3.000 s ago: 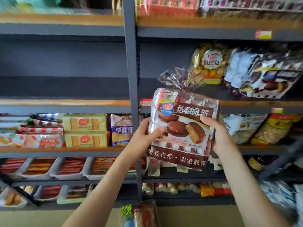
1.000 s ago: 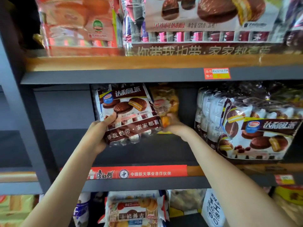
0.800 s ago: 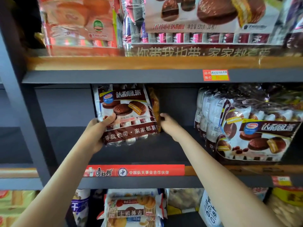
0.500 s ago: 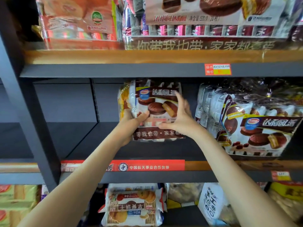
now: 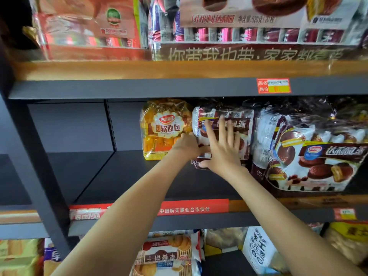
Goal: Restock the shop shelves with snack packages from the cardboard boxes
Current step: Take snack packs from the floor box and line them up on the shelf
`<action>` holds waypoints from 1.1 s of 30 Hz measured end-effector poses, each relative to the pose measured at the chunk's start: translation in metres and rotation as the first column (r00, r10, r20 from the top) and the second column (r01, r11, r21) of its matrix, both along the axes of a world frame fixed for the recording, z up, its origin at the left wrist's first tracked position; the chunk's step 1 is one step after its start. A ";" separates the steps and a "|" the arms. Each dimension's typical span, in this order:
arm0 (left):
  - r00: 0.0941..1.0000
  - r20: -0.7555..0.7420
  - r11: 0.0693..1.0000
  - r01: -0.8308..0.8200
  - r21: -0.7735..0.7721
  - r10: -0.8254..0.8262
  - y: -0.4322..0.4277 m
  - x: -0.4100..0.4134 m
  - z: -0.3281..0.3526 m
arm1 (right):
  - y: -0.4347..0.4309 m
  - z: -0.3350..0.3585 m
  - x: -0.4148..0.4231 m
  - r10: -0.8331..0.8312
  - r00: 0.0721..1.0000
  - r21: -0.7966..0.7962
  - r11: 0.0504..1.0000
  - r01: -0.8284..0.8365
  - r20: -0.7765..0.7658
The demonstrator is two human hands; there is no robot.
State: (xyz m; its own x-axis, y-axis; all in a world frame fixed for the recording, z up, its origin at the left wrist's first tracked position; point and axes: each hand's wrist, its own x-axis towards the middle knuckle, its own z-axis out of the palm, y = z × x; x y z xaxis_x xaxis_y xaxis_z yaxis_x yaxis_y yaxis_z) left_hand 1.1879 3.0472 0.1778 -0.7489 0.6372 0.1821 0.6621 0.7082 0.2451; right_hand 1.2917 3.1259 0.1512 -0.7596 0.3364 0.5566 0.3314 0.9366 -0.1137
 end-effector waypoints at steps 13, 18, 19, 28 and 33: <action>0.722 -0.684 0.946 -0.139 -0.294 -0.106 -0.042 -0.072 -0.027 | 0.040 0.008 -0.035 -0.012 0.965 0.144 0.989 -0.027 0.264; 0.638 -0.758 0.952 -0.127 -0.278 -0.136 -0.051 -0.092 -0.032 | 0.061 0.011 -0.044 -0.076 0.953 0.226 0.974 0.008 0.292; 0.621 -0.772 0.954 -0.125 -0.271 -0.137 -0.052 -0.095 -0.033 | 0.061 0.008 -0.047 -0.095 0.954 0.237 0.971 0.026 0.283; 0.583 -0.756 0.929 -0.004 -0.370 -0.299 -0.088 -0.123 -0.029 | 0.047 -0.008 -0.073 -0.262 0.951 0.328 0.924 0.198 0.162; 0.658 -0.706 0.950 0.048 -0.307 -0.261 -0.074 -0.094 -0.030 | 0.044 -0.004 -0.068 -0.210 0.957 0.279 0.948 0.150 0.200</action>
State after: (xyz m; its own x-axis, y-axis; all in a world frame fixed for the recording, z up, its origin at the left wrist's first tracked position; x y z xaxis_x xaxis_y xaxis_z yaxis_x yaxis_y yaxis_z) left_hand 1.0942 2.9732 0.1479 -0.3256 0.8319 0.4495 0.6535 0.5415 -0.5289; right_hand 1.2238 3.1700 0.1468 -0.8147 0.3466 0.4648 0.4858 0.8457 0.2209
